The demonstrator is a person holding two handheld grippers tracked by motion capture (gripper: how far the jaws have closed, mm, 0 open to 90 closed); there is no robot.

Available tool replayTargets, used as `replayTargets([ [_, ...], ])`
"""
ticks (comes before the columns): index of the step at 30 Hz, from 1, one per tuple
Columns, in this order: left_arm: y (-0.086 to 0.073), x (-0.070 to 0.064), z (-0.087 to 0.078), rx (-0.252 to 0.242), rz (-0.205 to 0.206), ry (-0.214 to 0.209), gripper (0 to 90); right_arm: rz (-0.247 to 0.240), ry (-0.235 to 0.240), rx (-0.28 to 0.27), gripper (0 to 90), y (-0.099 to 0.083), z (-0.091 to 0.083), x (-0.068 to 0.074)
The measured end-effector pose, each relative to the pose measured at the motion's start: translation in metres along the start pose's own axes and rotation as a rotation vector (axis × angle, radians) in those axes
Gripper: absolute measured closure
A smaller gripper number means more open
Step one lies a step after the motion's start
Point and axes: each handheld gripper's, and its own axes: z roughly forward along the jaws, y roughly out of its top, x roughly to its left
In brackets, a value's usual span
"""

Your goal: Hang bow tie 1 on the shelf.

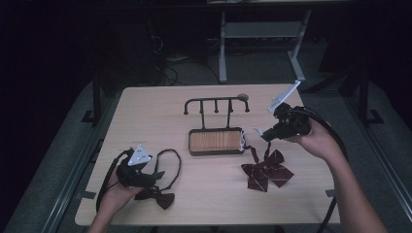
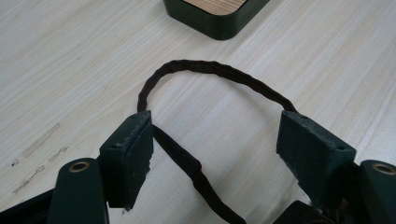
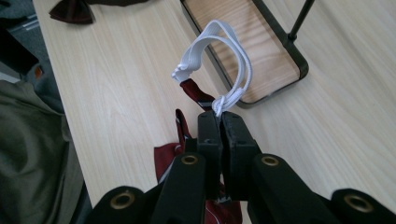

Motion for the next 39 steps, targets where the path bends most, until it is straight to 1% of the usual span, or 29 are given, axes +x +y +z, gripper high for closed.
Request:
replayTargets([
  [6, 0.001, 0.001, 0.001, -0.007, 0.001, -0.004, 27.7, -0.016, -0.002, -0.002, 86.7, 0.008, -0.004, 0.002],
  [10, 0.002, 0.001, 0.001, -0.007, 0.003, -0.008, 27.6, -0.019, -0.004, -0.013, 86.7, 0.012, -0.009, 0.004],
  [12, 0.003, 0.002, 0.002, -0.005, 0.006, -0.011, 27.5, -0.024, -0.008, -0.005, 86.7, 0.016, -0.011, 0.005],
  [13, 0.003, 0.001, 0.003, -0.01, 0.004, -0.011, 27.4, -0.026, -0.01, -0.012, 86.8, 0.019, -0.014, 0.006],
  [18, 0.003, 0.002, 0.002, -0.012, 0.008, -0.013, 27.4, -0.039, -0.017, -0.008, 86.8, 0.025, -0.015, 0.008],
  [20, 0.003, 0.003, 0.003, -0.011, 0.001, -0.015, 27.3, -0.04, -0.022, -0.006, 86.8, 0.028, -0.017, 0.008],
  [23, 0.003, 0.003, 0.002, -0.008, 0.005, -0.013, 27.3, -0.038, -0.023, -0.008, 86.8, 0.031, -0.021, 0.007],
  [27, 0.003, 0.004, 0.001, -0.014, 0.0, -0.012, 27.3, -0.042, -0.028, -0.007, 86.9, 0.033, -0.022, 0.008],
  [35, 0.003, 0.003, 0.001, -0.016, 0.005, -0.011, 27.3, -0.042, -0.039, -0.004, 86.9, 0.037, -0.026, 0.005],
  [39, 0.002, 0.004, 0.001, -0.011, 0.002, -0.008, 27.3, -0.033, -0.045, -0.003, 86.9, 0.038, -0.027, 0.003],
])
